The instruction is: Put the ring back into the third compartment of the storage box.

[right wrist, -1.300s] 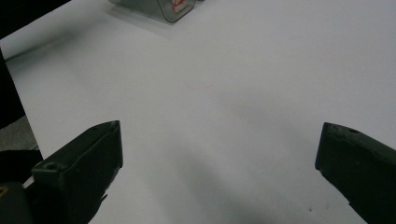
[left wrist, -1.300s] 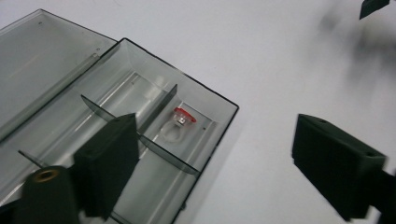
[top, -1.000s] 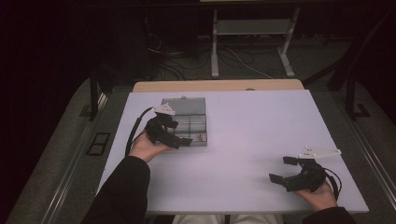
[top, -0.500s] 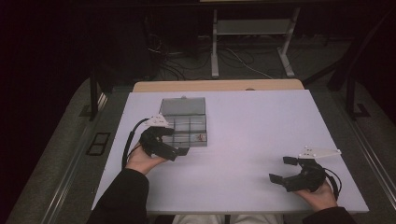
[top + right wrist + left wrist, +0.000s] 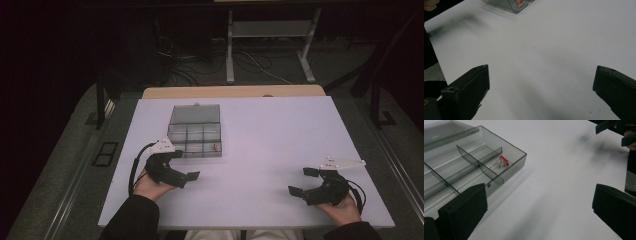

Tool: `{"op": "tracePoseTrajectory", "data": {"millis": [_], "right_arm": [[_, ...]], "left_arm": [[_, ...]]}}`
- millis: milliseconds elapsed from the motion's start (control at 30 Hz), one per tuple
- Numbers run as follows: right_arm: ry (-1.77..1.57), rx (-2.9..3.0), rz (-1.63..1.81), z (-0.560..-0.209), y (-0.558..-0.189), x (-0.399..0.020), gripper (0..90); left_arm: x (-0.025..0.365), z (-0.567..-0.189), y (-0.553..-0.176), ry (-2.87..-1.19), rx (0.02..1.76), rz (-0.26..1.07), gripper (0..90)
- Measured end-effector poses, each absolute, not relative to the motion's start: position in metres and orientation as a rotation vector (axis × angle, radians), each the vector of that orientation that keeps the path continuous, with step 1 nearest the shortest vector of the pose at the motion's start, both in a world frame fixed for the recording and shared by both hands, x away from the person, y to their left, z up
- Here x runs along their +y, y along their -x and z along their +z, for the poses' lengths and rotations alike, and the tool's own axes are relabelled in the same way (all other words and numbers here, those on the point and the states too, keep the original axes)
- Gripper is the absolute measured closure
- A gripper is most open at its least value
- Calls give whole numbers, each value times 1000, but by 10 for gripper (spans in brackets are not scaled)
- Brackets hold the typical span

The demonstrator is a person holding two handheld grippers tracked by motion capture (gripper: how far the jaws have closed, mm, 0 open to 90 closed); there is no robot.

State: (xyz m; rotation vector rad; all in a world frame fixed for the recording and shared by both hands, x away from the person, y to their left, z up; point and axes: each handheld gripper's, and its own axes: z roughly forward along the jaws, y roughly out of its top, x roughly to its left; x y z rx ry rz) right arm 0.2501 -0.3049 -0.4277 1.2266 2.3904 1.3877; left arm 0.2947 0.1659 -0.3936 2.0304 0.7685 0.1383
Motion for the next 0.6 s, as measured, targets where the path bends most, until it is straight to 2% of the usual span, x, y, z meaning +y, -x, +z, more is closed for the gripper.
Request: {"op": "tracePoseTrajectory", "data": {"millis": [600], "right_arm": [[-1222, 2393, 1390, -427, -249, -305, 6]], "left_arm": [[172, -420, -272, -1999, 794, 146, 0]]}}
